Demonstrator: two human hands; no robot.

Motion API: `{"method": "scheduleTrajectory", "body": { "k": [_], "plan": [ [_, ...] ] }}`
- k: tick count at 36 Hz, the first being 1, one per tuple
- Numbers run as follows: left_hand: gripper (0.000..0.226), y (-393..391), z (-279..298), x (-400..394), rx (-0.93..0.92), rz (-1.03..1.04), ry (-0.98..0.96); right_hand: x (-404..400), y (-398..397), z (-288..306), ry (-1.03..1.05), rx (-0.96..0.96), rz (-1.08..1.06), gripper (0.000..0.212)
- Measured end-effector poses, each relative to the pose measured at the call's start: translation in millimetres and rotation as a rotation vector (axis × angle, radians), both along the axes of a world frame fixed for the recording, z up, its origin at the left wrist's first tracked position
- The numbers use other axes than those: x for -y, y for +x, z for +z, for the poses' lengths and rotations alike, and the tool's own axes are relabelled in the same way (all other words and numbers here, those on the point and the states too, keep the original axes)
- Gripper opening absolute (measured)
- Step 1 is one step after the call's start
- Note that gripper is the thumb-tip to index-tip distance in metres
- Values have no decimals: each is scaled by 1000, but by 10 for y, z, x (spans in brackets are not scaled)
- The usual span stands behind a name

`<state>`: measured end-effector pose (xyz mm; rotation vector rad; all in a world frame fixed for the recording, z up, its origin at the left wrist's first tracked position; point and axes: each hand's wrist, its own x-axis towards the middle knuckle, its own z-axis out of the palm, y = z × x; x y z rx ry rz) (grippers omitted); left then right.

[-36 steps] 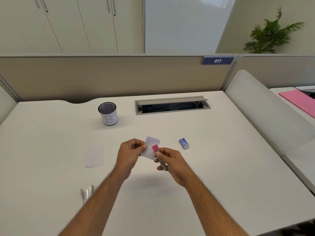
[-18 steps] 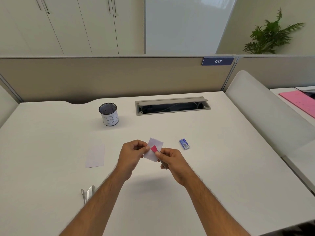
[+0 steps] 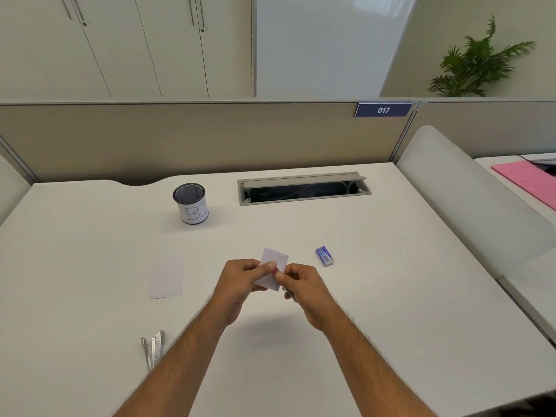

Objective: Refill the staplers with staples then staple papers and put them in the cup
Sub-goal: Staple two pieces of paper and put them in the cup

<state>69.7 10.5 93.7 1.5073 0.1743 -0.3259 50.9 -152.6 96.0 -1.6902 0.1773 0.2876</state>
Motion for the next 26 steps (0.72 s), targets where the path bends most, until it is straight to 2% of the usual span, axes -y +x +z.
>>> {"method": "scheduleTrajectory", "body": {
  "k": [8, 14, 19, 26],
  "plan": [
    [21, -8, -23, 16, 25, 2, 34, -26, 8, -32, -23, -21, -42, 25],
    [36, 12, -69, -35, -28, 28, -50, 6, -2, -16, 60, -18, -9, 37],
    [13, 49, -114, -80, 1, 77, 16, -4, -6, -45, 82, -11, -15, 39],
    [6, 109, -155, -104, 62, 171, 79, 30, 30, -140, 142, -43, -99, 22]
  ]
}}
